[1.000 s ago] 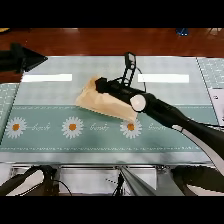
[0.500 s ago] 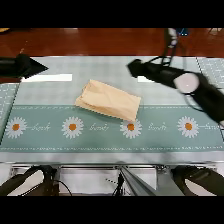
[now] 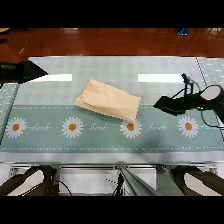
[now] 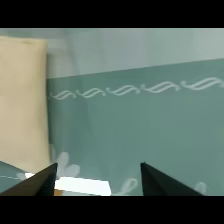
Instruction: Fold the shirts.
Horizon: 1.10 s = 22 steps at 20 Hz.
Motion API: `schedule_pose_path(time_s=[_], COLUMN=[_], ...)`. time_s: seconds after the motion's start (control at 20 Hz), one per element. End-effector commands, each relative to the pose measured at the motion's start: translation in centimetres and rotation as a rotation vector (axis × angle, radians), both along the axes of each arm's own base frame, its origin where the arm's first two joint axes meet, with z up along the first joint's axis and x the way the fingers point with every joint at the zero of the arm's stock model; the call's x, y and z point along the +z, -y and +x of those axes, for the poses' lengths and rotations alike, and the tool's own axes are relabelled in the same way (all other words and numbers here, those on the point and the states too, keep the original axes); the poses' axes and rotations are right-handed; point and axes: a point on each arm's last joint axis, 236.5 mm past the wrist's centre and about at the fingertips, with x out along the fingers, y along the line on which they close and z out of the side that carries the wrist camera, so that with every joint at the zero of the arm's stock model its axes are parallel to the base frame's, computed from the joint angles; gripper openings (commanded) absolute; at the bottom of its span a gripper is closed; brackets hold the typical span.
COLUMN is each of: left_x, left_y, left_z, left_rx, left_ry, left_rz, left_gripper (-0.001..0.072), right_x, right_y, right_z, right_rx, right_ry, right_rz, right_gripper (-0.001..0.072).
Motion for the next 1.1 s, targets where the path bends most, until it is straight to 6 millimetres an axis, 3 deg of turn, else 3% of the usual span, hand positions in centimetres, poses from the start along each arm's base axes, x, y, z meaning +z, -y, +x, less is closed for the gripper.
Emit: schedule_pose_path(time_s=[0.0,0.15,0.35,0.45,0.55,0.65,0.7,0.75,0.85,0.95,1.05], left_x=[-0.2,-0.2,-0.2,-0.4,-0.6,-0.8,-0.8,-0.9,-1.3,-2.3,-3.7], left_y=[-0.2,-0.2,-0.2,-0.2,-0.3,-0.4,-0.5,-0.6,-1.0,-1.6,-1.7], left_z=[-0.2,-0.2,-0.1,-0.1,0.0,0.0,0.0,0.1,1.0,2.2,2.8], left_rx=[-0.001,-0.001,0.0,0.0,0.0,0.001,0.001,0.003,0.025,0.05,0.056], left_ry=[-0.008,-0.008,-0.007,-0.011,-0.017,-0.021,-0.022,-0.023,-0.011,-0.012,-0.042], left_rz=[0.013,0.012,0.012,0.012,0.014,0.021,0.024,0.024,0.026,0.029,0.021], left_gripper=[0.0518,0.0518,0.0518,0.0518,0.0518,0.0518,0.0518,0.0518,0.0518,0.0518,0.0517], right_x=[-2.4,-3.8,-5.6,-6.0,-5.6,-3.1,-0.7,1.6,6.4,10.5,13.6], right_y=[-5.8,-10.3,-12.6,-12.3,-11.3,-10.6,-9.9,-8.6,-4.0,3.1,10.4], right_z=[0.8,2.0,2.5,2.8,3.8,5.0,5.8,6.5,7.4,6.8,3.8], right_rx=[-0.062,-0.083,-0.145,-0.157,-0.177,-0.115,-0.081,-0.062,-0.09,-0.173,-0.248], right_ry=[-0.032,-0.011,-0.022,-0.012,0.004,0.071,0.124,0.174,0.245,0.272,0.256], right_rz=[0.222,0.286,0.295,0.278,0.283,0.313,0.333,0.333,0.283,0.146,-0.017], right_gripper=[0.0607,0.0606,0.0565,0.0344,0.0018,0.0023,0.0023,0.0023,0.0023,0.0023,0.0023])
